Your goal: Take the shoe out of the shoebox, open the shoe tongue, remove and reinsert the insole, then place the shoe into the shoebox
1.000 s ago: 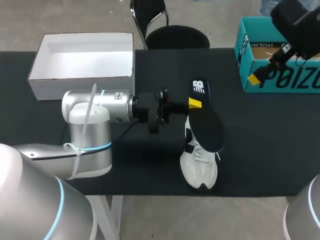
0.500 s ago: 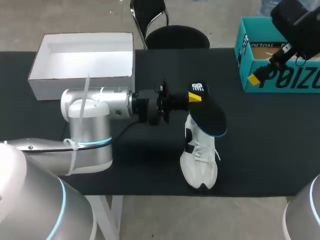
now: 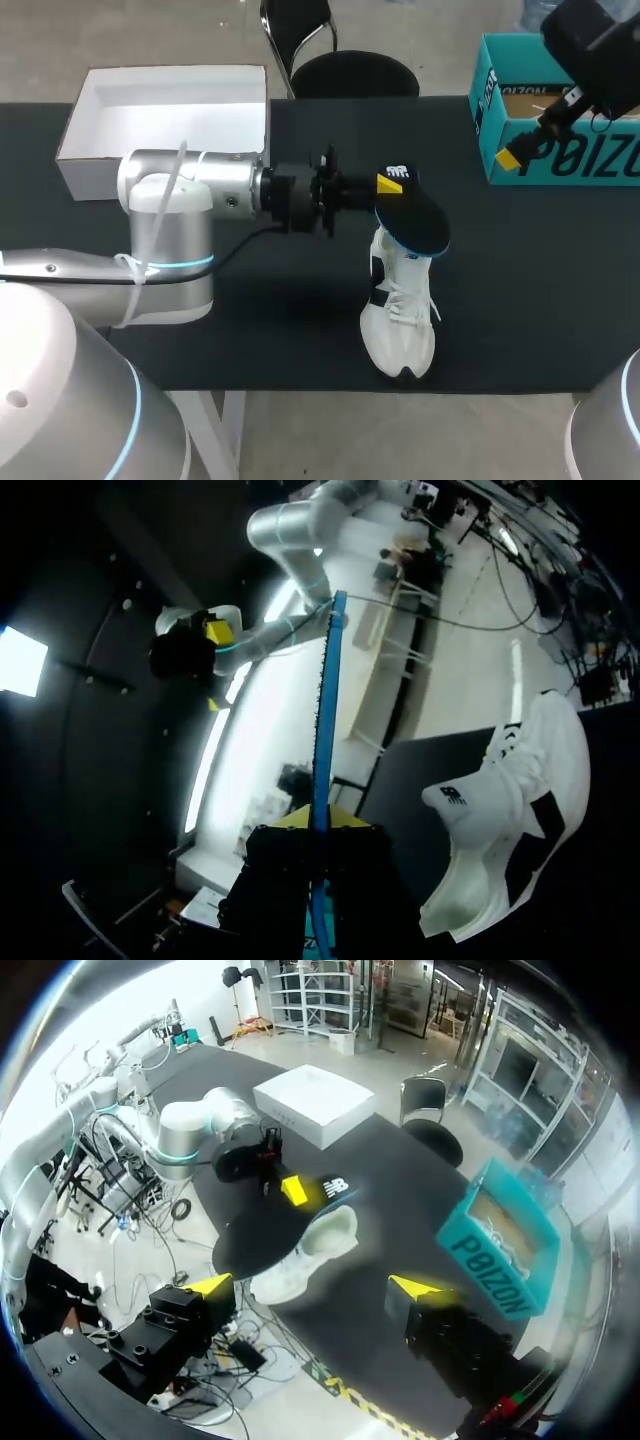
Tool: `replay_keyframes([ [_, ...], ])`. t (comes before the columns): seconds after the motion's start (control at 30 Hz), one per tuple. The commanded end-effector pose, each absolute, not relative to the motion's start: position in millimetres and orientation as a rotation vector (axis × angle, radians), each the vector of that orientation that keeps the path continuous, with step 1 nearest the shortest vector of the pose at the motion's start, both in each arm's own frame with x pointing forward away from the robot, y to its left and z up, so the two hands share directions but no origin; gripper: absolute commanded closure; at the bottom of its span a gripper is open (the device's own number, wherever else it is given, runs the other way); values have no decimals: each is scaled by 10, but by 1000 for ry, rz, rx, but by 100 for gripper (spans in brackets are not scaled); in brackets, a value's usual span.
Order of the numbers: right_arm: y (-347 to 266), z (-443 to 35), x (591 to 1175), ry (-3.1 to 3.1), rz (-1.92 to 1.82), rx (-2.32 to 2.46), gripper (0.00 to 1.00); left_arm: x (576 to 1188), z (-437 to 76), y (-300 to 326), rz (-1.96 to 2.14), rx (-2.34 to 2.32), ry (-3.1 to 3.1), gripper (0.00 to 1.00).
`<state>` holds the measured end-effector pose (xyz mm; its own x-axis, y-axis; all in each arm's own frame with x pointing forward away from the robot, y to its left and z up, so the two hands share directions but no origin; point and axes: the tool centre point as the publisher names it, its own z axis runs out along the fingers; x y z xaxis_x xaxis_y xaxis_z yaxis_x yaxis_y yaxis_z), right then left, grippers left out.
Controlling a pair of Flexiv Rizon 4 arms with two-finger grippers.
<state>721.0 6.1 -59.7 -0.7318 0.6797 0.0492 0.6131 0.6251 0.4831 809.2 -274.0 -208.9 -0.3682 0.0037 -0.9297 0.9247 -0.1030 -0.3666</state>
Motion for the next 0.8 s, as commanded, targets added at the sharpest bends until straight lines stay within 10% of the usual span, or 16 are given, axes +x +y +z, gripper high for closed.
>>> replay_keyframes([
  [0.03, 71, -602, 7231, 2708, 722, 1084, 0, 8092, -2093, -2751, -1569, 1072, 1420, 100],
  [0.8, 71, -602, 7231, 2708, 722, 1084, 0, 8062, -2054, -2734, -2480, 84, 2168, 100],
])
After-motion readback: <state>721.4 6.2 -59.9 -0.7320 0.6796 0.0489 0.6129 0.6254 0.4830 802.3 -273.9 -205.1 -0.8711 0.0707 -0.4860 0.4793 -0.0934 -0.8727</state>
